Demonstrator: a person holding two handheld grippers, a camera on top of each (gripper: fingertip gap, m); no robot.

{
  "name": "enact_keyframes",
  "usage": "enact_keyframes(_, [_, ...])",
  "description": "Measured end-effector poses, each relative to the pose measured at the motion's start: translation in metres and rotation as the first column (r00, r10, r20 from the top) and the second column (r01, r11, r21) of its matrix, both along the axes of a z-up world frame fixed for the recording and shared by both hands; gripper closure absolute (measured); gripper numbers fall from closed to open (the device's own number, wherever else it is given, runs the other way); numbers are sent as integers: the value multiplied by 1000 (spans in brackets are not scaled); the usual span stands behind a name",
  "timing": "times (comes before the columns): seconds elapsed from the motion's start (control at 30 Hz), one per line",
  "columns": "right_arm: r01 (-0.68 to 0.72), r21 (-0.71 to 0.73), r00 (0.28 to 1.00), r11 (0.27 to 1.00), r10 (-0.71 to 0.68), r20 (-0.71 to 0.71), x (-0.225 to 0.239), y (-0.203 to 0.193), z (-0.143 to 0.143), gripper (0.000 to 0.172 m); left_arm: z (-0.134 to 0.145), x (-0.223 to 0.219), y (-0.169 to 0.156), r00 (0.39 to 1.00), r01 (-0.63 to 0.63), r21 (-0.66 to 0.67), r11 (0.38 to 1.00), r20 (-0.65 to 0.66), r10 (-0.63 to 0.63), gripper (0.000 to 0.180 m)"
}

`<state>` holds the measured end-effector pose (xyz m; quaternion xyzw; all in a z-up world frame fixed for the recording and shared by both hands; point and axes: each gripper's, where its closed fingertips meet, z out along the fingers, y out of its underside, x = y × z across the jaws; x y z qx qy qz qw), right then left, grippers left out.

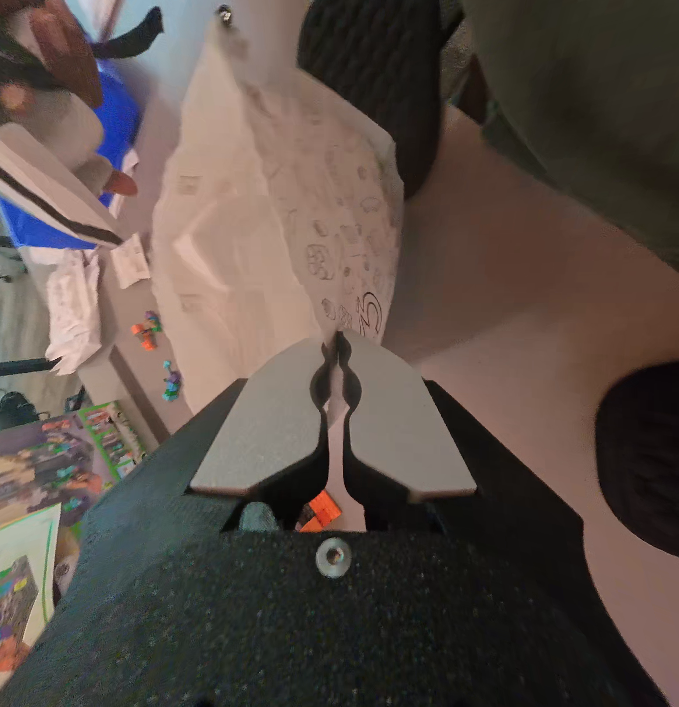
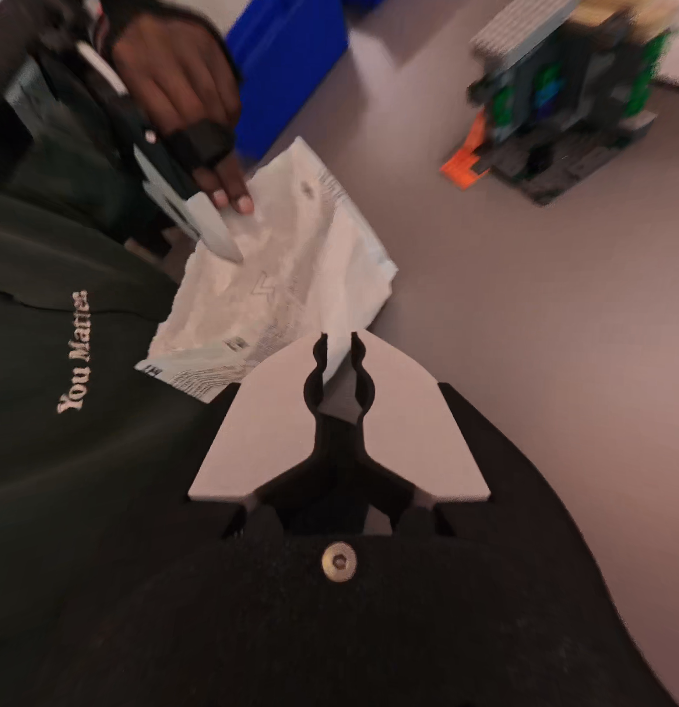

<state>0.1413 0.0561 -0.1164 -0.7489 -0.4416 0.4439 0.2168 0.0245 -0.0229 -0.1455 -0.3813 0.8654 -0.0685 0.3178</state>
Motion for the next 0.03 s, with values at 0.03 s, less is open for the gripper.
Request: enact_keyframes(0.03, [81,46,997,996,-81,-12,15,17,3,160,0,0,5,1000,-11,16,1000,19,11,180])
